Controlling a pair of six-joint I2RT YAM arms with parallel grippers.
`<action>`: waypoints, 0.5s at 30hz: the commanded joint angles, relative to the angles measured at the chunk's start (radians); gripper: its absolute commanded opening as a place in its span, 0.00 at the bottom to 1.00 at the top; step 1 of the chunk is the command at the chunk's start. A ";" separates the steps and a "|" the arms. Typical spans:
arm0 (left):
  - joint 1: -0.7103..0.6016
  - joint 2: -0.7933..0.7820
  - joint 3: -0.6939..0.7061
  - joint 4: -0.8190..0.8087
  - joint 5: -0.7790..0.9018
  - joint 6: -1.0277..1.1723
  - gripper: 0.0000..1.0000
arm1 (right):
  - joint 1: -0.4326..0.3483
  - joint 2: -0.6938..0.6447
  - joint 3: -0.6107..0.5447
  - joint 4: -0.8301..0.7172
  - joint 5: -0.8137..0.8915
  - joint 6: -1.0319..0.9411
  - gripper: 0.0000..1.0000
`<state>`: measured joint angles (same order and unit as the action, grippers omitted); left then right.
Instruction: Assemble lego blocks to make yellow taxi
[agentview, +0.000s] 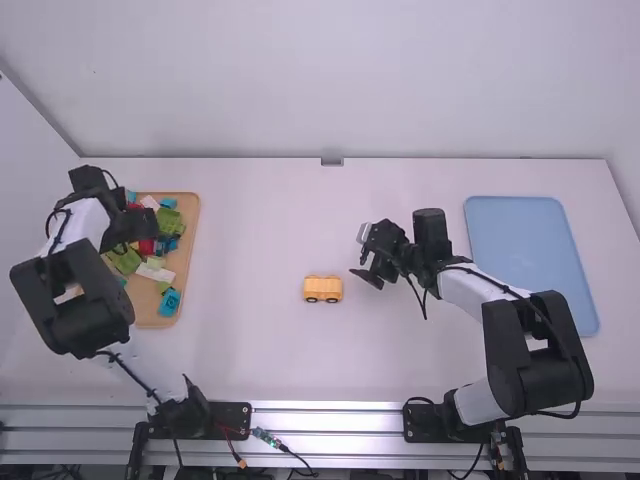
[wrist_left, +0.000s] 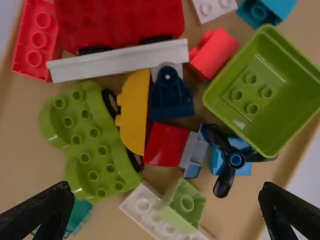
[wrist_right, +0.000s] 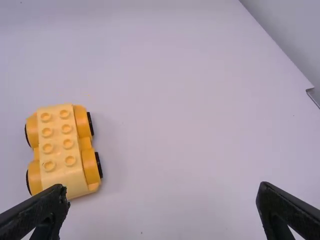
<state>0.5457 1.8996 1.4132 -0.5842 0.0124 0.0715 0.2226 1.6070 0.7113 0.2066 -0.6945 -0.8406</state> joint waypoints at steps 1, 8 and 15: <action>0.015 -0.013 0.000 0.003 0.050 -0.011 0.99 | 0.001 -0.023 0.008 -0.005 0.016 0.006 0.99; 0.036 -0.013 0.003 0.012 0.091 0.024 0.99 | 0.000 -0.023 0.009 -0.001 0.022 0.007 0.99; 0.038 -0.013 0.056 -0.066 0.089 0.026 0.99 | 0.000 -0.023 0.009 -0.001 0.022 0.007 0.99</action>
<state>0.5797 1.8996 1.4254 -0.6434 0.0803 0.0803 0.2222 1.6070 0.7113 0.2070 -0.6716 -0.8398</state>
